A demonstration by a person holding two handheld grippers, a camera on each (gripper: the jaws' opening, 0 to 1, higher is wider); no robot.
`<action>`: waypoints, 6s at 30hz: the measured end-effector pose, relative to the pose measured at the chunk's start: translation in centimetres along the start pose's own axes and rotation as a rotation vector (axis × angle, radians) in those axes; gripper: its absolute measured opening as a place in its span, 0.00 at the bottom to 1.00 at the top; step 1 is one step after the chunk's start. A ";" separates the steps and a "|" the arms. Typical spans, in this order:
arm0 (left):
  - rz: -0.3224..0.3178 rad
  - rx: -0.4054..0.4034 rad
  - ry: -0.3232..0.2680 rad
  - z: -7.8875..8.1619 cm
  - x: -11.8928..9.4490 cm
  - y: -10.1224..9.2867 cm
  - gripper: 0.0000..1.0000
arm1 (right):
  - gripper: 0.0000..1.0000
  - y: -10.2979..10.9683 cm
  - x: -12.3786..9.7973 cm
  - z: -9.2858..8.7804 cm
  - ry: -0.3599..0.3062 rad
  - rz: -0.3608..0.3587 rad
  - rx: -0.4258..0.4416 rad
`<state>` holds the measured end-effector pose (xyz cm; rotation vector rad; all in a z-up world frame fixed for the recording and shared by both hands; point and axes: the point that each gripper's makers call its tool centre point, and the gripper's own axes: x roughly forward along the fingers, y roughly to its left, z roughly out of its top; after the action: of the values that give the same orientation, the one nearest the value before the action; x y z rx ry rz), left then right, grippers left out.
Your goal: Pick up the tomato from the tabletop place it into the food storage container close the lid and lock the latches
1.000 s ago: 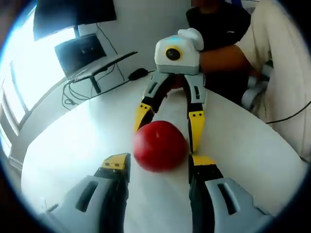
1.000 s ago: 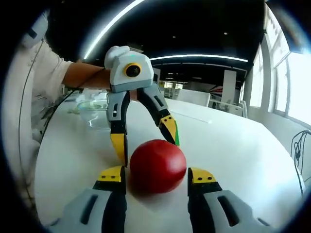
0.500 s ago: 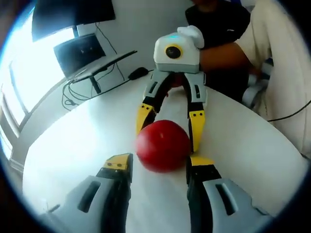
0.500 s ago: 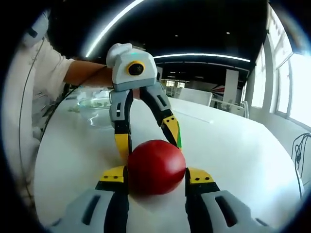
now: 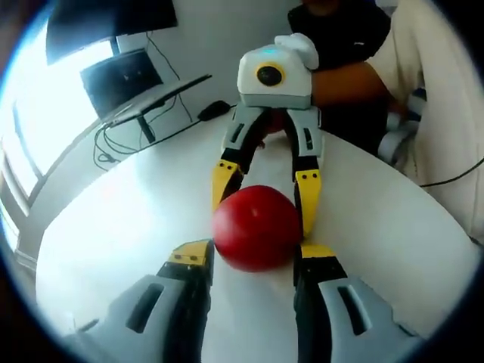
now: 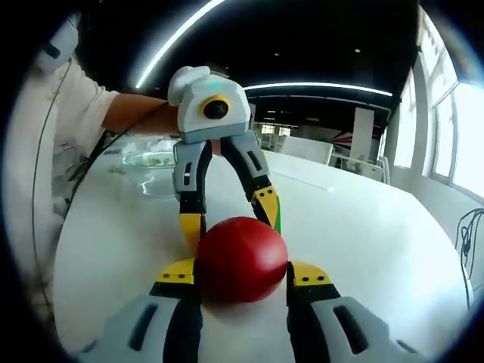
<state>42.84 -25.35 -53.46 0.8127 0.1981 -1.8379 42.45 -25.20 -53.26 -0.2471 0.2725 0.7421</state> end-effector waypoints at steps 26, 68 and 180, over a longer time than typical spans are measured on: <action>-0.009 0.047 0.002 0.1 -0.4 -0.1 0.31 | 0.38 0.2 0.2 0.4 0.042 0.013 -0.017; 0.197 0.150 -0.009 4.2 -13.2 -0.8 0.31 | 0.38 4.5 2.0 12.4 0.000 0.079 -0.267; 0.202 -0.330 0.240 -12.2 -20.4 -9.8 0.34 | 0.39 17.3 17.0 8.6 0.429 0.553 -0.386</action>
<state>43.67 0.34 -52.50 0.7865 0.5385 -1.4666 43.81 0.46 -52.95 -0.7191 0.6198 1.2906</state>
